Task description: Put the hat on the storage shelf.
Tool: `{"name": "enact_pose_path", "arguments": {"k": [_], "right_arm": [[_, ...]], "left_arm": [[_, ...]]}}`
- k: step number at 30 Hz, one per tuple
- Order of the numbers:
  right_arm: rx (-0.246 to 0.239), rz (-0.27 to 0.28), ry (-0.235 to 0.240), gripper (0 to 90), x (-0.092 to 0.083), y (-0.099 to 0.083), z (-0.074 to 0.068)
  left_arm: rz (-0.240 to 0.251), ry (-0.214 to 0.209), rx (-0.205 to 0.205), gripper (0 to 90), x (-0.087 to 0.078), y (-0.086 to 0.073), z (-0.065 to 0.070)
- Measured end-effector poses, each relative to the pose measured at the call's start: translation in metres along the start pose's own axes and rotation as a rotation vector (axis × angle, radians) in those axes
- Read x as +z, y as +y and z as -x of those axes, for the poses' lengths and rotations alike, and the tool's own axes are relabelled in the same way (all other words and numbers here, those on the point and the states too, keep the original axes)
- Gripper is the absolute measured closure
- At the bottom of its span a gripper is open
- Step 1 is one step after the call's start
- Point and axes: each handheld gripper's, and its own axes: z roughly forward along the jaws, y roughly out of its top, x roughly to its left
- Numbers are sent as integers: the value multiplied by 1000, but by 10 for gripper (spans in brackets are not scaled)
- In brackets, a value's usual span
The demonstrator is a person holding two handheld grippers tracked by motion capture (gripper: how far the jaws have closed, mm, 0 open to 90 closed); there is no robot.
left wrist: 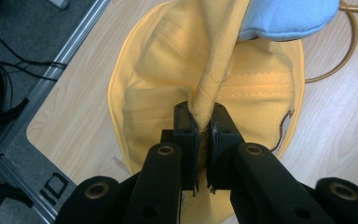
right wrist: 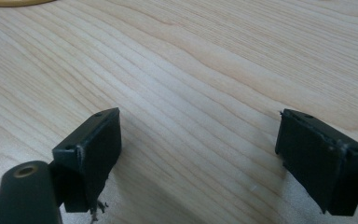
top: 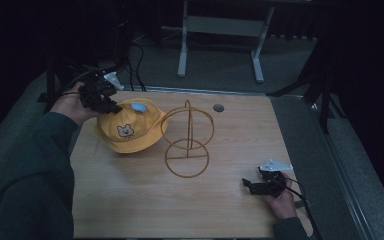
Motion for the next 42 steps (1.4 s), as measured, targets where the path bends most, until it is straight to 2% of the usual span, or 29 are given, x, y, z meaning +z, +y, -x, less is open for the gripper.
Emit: {"name": "enact_pose_path", "arguments": {"k": [13, 29, 42], "right_arm": [[0, 0, 0, 142, 0, 0, 0], [0, -1, 0, 142, 0, 0, 0], [0, -1, 0, 142, 0, 0, 0]], "left_arm": [[10, 17, 2, 844, -16, -2, -2], [37, 47, -19, 843, -31, -6, -7], [80, 59, -31, 843, -51, -4, -11]]}}
